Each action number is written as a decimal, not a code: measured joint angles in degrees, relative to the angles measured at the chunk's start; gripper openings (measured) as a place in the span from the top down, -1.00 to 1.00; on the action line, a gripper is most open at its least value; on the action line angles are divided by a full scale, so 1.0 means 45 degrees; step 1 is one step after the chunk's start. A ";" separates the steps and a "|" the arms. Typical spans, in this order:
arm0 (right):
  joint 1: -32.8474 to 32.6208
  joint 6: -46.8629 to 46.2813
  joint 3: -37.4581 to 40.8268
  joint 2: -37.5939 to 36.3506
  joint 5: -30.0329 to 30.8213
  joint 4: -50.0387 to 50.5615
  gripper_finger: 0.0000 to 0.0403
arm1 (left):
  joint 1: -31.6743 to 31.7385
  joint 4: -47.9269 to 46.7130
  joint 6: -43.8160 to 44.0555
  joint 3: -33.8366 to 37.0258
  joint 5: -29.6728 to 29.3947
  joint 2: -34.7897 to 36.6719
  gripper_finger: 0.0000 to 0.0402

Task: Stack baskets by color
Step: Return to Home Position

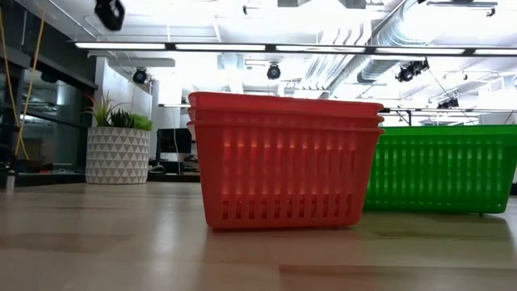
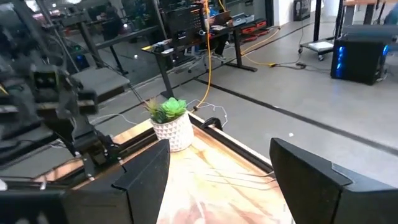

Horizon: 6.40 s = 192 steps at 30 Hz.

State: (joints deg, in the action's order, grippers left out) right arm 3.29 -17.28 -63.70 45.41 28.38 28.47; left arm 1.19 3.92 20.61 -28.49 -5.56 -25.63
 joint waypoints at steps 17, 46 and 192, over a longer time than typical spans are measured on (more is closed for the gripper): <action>-0.0004 -0.0801 0.0000 0.0002 -0.1089 0.0017 -0.31 | 0.0237 -0.0269 0.0862 0.4401 0.0293 0.5650 1.00; -0.0005 -0.2644 0.0000 -0.0119 -0.2457 0.3294 -0.31 | 0.1993 -0.0675 0.0076 0.6184 0.1553 0.5648 1.00; -0.2749 0.0180 1.4052 -0.9928 -0.2400 -0.7465 1.00 | 0.0781 -0.0713 -0.3456 0.6184 0.1093 0.5649 1.00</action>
State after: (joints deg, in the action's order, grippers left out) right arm -9.08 -16.47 -0.47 0.73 17.58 -5.13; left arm 4.71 0.71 5.06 -0.67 -0.65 -0.21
